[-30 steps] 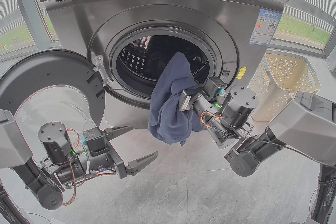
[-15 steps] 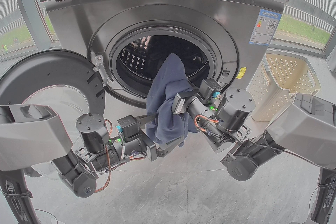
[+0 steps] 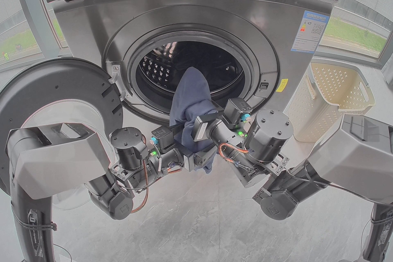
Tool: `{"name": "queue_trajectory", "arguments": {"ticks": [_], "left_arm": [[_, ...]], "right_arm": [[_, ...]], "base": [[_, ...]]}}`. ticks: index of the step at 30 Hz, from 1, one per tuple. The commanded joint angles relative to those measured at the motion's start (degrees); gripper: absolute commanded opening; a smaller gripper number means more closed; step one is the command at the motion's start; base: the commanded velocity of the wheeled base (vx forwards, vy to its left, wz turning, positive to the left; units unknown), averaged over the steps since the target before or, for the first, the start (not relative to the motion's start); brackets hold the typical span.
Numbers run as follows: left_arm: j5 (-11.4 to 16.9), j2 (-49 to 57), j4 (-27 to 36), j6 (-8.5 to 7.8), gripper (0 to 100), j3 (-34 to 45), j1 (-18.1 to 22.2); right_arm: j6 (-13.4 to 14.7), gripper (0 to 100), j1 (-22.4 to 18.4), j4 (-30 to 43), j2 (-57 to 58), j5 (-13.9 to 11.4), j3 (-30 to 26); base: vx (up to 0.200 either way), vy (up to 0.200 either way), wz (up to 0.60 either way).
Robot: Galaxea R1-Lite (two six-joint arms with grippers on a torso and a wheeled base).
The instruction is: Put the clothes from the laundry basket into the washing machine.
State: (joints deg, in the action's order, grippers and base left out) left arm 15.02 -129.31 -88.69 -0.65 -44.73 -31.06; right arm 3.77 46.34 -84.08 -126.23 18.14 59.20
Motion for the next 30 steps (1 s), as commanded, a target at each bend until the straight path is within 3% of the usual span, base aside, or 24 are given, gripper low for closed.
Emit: {"name": "queue_trajectory", "arguments": {"ticks": [1, 7, 8, 21, 27, 30], "left_arm": [[-2.1, -3.7, -0.1, 0.21, 100, -3.9, 0.9], [-3.2, -4.0, 0.0, 1.70, 100, -5.8, 1.7], [-3.8, -4.3, -0.1, 1.79, 0, -5.8, 1.7], [-4.2, -3.9, -0.2, 3.11, 0, -7.0, 2.5], [-4.5, 0.7, 0.0, 7.24, 0, -6.6, 2.8], [-4.6, 3.7, 0.1, 8.03, 0, -5.5, 2.8]], "right_arm": [[0.3, 0, 0.7, 0.0, -0.1, 0.5, -0.2], [0.4, 0, 0.9, 0.0, -0.1, 0.5, -0.8], [0.4, 0, 0.9, 0.0, -0.1, 0.5, -0.8], [0.6, 0, 0.2, -0.3, 1.5, 1.1, -1.3], [1.8, 0, -2.6, -0.8, 3.2, 1.1, -3.9], [2.6, 0, -4.4, -0.8, 2.8, 1.3, -4.4]], "base": [[0.000, 0.000, 0.00], [0.000, 0.000, 0.00], [0.000, 0.000, 0.00], [0.000, 0.000, 0.00], [0.000, 0.000, 0.00], [0.000, 0.000, 0.00]]}}
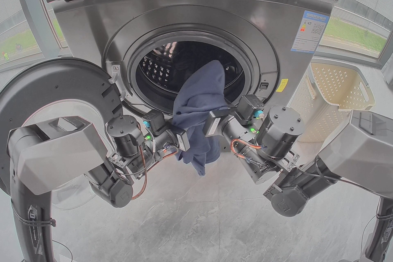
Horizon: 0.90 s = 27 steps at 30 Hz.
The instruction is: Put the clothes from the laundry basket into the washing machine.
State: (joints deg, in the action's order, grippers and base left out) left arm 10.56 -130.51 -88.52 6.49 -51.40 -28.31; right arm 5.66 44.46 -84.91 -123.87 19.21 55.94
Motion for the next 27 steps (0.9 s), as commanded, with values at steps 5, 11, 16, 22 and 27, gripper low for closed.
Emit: {"name": "queue_trajectory", "arguments": {"ticks": [5, 11, 16, 22, 27], "left_arm": [[-0.1, 9.0, -0.2, 0.99, 0, 5.5, -0.3], [-0.3, 10.3, -0.2, 0.99, 0, 6.8, -0.5], [-0.4, 10.4, -0.3, 1.25, 0, 7.3, -0.5], [-2.3, 15.2, 0.4, 3.62, 0, 10.0, -0.4], [-2.5, 19.4, 0.4, 3.80, 0, 14.9, -0.2]], "right_arm": [[0.7, 0, -3.6, 0.0, -1.1, 0.2, -0.7], [0.7, 0, -2.8, -0.2, -3.1, -0.1, 0.4], [0.7, 100, -2.3, -0.2, -3.1, -0.3, -0.7], [0.2, 100, 0.6, 0.0, 0.7, -0.3, -12.4], [-0.2, 100, 3.8, -0.3, 3.5, -1.5, -26.3]], "base": [[0.000, 0.000, 0.00], [0.000, 0.000, 0.00], [0.000, 0.000, 0.00], [0.000, 0.000, 0.00], [0.000, 0.000, 0.00]]}}
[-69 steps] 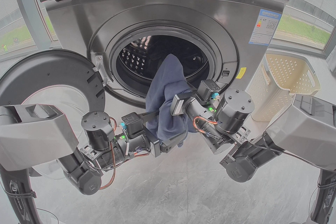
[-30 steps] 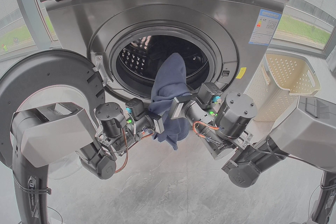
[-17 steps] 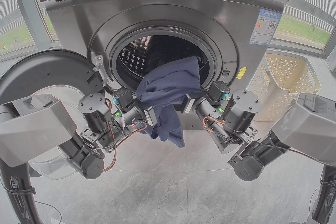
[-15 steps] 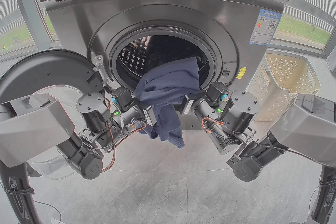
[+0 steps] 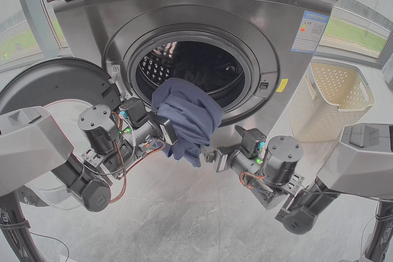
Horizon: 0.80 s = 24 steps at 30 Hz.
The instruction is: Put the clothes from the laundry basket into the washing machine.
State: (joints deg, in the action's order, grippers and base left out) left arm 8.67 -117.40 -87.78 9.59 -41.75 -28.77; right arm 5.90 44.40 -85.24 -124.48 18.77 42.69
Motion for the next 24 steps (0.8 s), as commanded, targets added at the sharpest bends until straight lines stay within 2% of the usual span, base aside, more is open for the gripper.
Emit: {"name": "queue_trajectory", "arguments": {"ticks": [1, 4, 7, 11, 17, 19, 21, 22, 23, 24], "left_arm": [[-0.6, 6.7, -0.6, 0.69, 0, 6.1, 0.3], [-0.6, 8.7, -0.7, 0.86, 0, 9.7, 0.5], [-0.4, 11.0, -0.8, 0.69, 0, 13.9, 0.5], [0.3, 14.2, -0.8, 0.60, 0, 18.6, 0.5], [0.6, 15.7, -0.8, -0.37, 0, 21.1, 0.6], [0.7, 15.9, -0.8, -1.16, 0, 21.5, 0.8], [0.6, 16.0, -0.8, -2.65, 0, 21.9, 1.4], [0.6, 16.0, -0.8, -2.65, 0, 21.9, 1.4], [0.6, 16.4, -0.8, -4.06, 0, 22.2, 1.6], [0.6, 16.6, -0.8, -4.41, 0, 22.5, 1.7]], "right_arm": [[-0.5, 100, 4.7, 0.0, 4.3, -1.2, -14.8], [-0.5, 100, 8.3, -0.9, 6.3, -1.3, -20.4], [-0.2, 100, 9.2, -0.4, 8.9, -1.2, -23.6], [-0.1, 100, 7.0, -0.5, 11.9, -0.2, -27.4], [0.2, 100, 1.0, -0.6, 14.1, 0.1, -27.0], [0.3, 100, -1.2, -0.7, 14.2, 0.1, -26.9], [0.3, 100, -3.7, -0.8, 13.8, -0.1, -27.4], [0.3, 100, -3.7, -0.8, 13.8, -0.1, -27.4], [0.3, 100, -5.3, -0.8, 13.7, -0.5, -27.5], [0.3, 100, -5.5, -0.8, 13.7, -0.5, -27.6]], "base": [[0.000, 0.000, 0.00], [0.000, 0.000, 0.00], [0.000, 0.000, 0.00], [0.000, 0.000, 0.00], [0.000, 0.000, 0.00], [0.000, 0.000, 0.00], [0.000, 0.000, 0.00], [0.000, 0.000, 0.00], [0.000, 0.000, 0.00], [0.000, 0.000, 0.00]]}}
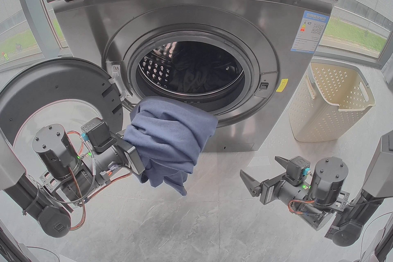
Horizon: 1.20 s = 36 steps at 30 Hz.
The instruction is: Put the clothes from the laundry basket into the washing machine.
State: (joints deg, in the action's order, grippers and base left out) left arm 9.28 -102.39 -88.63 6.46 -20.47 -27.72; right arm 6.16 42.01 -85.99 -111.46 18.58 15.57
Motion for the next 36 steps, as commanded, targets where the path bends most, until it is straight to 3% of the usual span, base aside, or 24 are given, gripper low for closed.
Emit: {"name": "queue_trajectory", "arguments": {"ticks": [1, 13, 27, 36], "left_arm": [[0.0, 1.6, 0.0, -1.36, 0, 1.3, 0.7], [0.1, -0.1, 0.0, -2.24, 0, 2.5, 1.2], [0.1, -2.4, -0.1, -2.59, 0, 2.2, 0.7], [0.0, -2.9, -0.1, -2.59, 0, 1.9, -2.2]], "right_arm": [[0.1, 100, -3.1, -0.1, 0.7, -0.3, -0.5], [0.3, 100, -2.8, 0.5, -0.1, 0.1, -1.5], [0.3, 100, -2.4, 0.3, -0.4, 0.2, -1.5], [0.3, 100, -1.9, 0.4, -0.4, 0.2, -1.4]], "base": [[0.000, 0.000, 0.00], [0.000, 0.000, 0.00], [0.200, 0.000, 0.00], [0.200, 0.000, 0.00]]}}
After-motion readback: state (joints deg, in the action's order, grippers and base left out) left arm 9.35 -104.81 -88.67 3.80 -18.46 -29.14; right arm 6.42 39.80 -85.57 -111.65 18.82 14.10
